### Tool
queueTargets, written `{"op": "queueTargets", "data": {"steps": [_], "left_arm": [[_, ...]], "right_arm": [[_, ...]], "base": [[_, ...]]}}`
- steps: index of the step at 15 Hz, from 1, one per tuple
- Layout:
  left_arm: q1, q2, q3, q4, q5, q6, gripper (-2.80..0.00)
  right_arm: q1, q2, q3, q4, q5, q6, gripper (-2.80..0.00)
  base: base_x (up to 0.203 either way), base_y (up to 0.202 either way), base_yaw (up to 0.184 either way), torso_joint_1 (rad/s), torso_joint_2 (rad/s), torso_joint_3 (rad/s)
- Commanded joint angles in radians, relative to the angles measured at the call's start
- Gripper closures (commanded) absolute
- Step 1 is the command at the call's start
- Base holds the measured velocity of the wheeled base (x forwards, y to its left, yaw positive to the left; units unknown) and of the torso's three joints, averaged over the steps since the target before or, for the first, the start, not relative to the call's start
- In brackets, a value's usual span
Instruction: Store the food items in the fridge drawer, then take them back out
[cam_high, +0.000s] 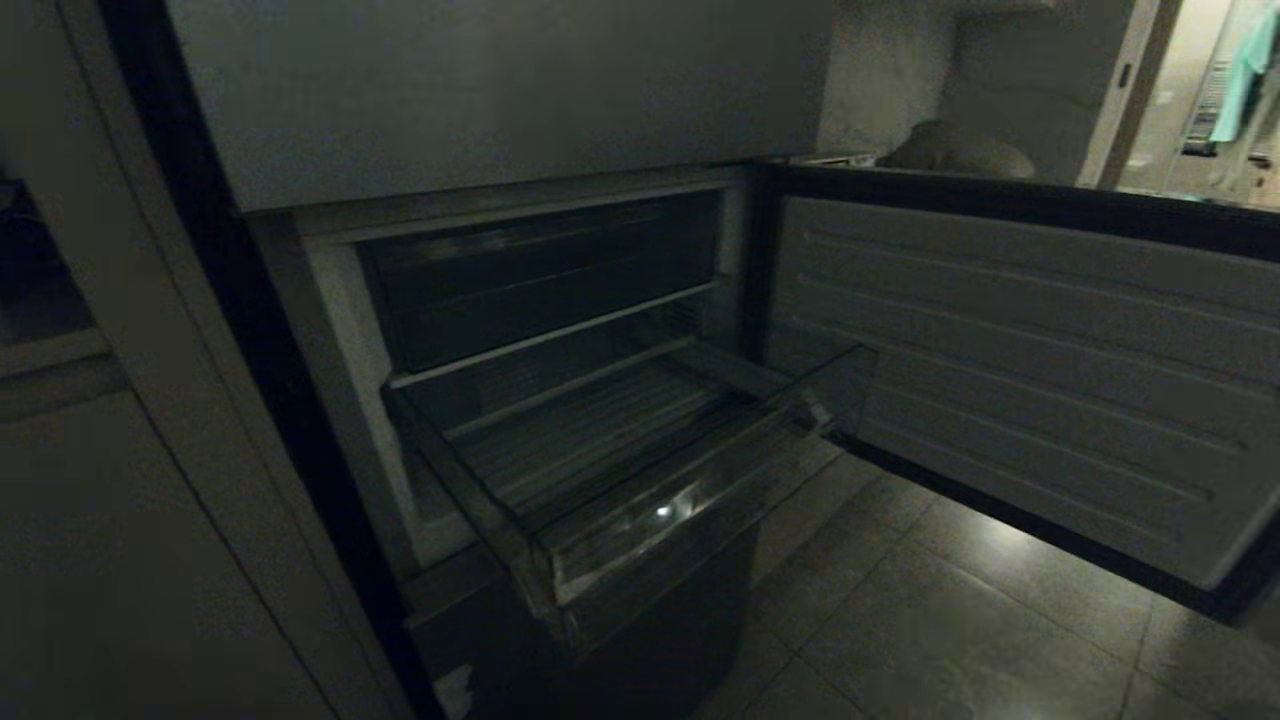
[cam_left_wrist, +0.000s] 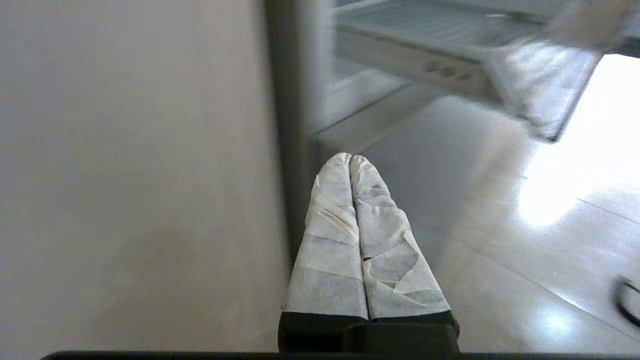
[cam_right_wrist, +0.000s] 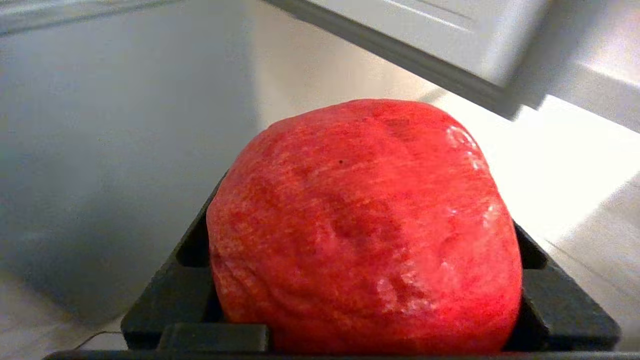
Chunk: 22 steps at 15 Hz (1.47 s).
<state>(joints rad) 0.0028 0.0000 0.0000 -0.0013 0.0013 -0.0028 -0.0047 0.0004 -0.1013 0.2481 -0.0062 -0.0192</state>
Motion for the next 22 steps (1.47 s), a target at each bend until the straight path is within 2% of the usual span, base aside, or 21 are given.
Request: {"op": "queueTargets", "data": {"steps": [1,6,9,14,17,18,20,22], "left_arm": [[0.0,0.0,0.0,0.0,0.0,0.0,0.0],[0.0,0.0,0.0,0.0,0.0,0.0,0.0],[0.0,0.0,0.0,0.0,0.0,0.0,0.0],[0.0,0.0,0.0,0.0,0.0,0.0,0.0],[0.0,0.0,0.0,0.0,0.0,0.0,0.0],[0.0,0.0,0.0,0.0,0.0,0.0,0.0],[0.0,0.0,0.0,0.0,0.0,0.0,0.0],[0.0,0.0,0.0,0.0,0.0,0.0,0.0]], "right_arm": [[0.0,-0.002,0.0,0.001,0.0,-0.003,0.0],[0.0,-0.002,-0.017,0.001,-0.017,-0.034,0.0],[0.0,0.067,-0.123,0.002,-0.173,-0.016,0.0],[-0.003,0.483,-0.287,-0.007,-0.417,0.175,0.0],[-0.024,0.72,-0.33,-0.107,-0.48,0.247,0.0],[-0.047,0.795,-0.34,-0.166,-0.488,0.259,0.0],[-0.146,0.978,-0.37,-0.32,-0.492,0.269,0.0],[-0.286,1.113,-0.422,-0.485,-0.483,0.275,0.0]], "base": [[-0.003,0.008,-0.172,0.003,0.0,0.002],[-0.001,0.005,-0.079,0.001,0.0,0.0],[0.0,0.0,0.0,0.0,0.0,0.0],[0.0,0.0,0.0,0.0,0.0,0.0],[0.0,0.0,0.0,0.0,0.0,0.0],[0.0,0.0,0.0,0.0,0.0,0.0],[0.0,0.0,0.0,0.0,0.0,0.0],[0.0,0.0,0.0,0.0,0.0,0.0]]}}
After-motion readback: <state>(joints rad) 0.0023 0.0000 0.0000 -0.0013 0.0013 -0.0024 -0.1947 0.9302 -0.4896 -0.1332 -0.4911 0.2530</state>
